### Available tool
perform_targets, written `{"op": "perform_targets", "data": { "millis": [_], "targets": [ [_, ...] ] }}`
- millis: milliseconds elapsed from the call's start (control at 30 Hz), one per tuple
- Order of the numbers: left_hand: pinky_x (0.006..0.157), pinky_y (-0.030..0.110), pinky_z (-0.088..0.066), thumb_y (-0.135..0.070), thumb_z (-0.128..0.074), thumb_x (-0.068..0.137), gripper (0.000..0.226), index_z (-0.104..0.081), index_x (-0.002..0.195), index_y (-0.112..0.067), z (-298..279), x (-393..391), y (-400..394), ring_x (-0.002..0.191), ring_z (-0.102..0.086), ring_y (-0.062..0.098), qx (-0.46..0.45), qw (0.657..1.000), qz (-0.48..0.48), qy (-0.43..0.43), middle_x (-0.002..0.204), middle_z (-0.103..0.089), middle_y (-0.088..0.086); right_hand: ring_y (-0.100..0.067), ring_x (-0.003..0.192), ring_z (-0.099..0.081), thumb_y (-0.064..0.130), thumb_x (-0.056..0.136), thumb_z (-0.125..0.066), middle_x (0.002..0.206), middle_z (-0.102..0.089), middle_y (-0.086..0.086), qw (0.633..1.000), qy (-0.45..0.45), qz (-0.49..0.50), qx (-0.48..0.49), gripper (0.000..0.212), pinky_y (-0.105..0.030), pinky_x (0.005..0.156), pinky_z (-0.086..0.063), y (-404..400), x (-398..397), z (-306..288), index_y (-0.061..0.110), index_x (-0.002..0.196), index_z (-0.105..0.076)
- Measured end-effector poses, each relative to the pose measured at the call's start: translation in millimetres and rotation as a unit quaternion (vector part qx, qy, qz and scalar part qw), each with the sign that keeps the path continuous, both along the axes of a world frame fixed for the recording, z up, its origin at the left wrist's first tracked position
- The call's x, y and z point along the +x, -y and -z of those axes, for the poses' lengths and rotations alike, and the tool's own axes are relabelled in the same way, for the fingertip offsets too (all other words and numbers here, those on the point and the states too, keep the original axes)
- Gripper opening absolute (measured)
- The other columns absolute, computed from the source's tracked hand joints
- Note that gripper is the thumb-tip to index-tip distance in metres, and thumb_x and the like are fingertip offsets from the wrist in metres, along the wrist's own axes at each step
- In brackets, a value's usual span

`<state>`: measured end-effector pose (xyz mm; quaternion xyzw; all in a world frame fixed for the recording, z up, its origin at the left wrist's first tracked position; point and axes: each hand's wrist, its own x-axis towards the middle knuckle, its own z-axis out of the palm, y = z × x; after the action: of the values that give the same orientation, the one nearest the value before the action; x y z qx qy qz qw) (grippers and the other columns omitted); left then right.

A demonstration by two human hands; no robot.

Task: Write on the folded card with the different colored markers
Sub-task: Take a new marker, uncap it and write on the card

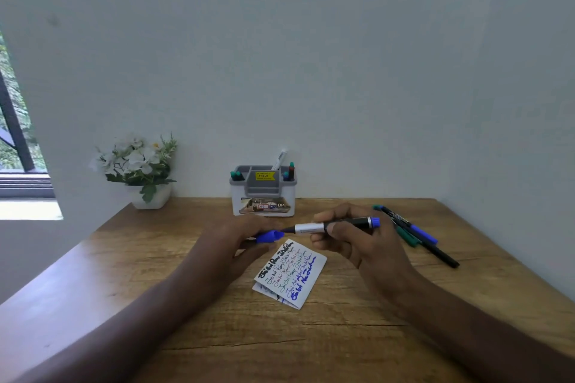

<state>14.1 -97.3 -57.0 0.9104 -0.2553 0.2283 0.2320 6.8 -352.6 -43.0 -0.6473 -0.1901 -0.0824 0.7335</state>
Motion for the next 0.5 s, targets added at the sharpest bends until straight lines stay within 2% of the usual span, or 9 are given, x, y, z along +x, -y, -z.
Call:
{"op": "perform_targets", "data": {
  "millis": [133,267,367,500],
  "targets": [
    [0.078,0.003,-0.042,-0.024,-0.076,0.097,0.033,-0.073,0.128,-0.036,4.3,1.9,0.3,0.093,-0.058,-0.019,-0.004,1.0,-0.003,0.003,0.11,-0.07,-0.026,-0.034,0.083,-0.078,-0.008,0.097,-0.058,0.091,-0.08,-0.021,1.0,0.003,-0.002,-0.023,0.026,-0.04,0.082,-0.063,-0.1,-1.2,2.6,0.006,0.096,-0.081],
    [0.077,-0.001,-0.042,-0.024,-0.081,0.092,0.033,-0.078,0.123,-0.033,3.6,0.8,-0.9,0.09,-0.056,-0.027,-0.01,0.999,0.021,0.036,0.105,-0.078,-0.02,-0.029,0.082,-0.079,-0.003,0.096,-0.065,0.089,-0.081,-0.017,0.998,0.019,0.013,-0.061,0.018,-0.032,0.078,-0.065,-0.2,-3.1,3.0,0.006,0.1,-0.081],
    [0.068,0.001,-0.041,-0.025,-0.082,0.092,0.028,-0.078,0.118,-0.033,2.0,-0.6,0.1,0.082,-0.057,-0.023,0.01,0.998,0.041,0.052,0.097,-0.077,-0.019,-0.023,0.083,-0.08,0.01,0.092,-0.075,0.088,-0.083,-0.007,0.991,0.047,0.038,-0.121,0.015,-0.032,0.079,-0.065,-0.9,-3.6,3.4,0.013,0.105,-0.081],
    [0.072,0.001,-0.042,-0.025,-0.077,0.095,0.02,-0.078,0.115,-0.028,1.3,-2.5,5.7,0.083,-0.059,-0.017,0.009,0.996,0.067,0.059,0.097,-0.076,-0.018,-0.02,0.083,-0.081,0.018,0.089,-0.077,0.089,-0.083,-0.004,0.989,0.028,0.056,-0.131,0.018,-0.037,0.08,-0.066,-5.6,-3.5,6.6,0.018,0.107,-0.08]
  ]
}}
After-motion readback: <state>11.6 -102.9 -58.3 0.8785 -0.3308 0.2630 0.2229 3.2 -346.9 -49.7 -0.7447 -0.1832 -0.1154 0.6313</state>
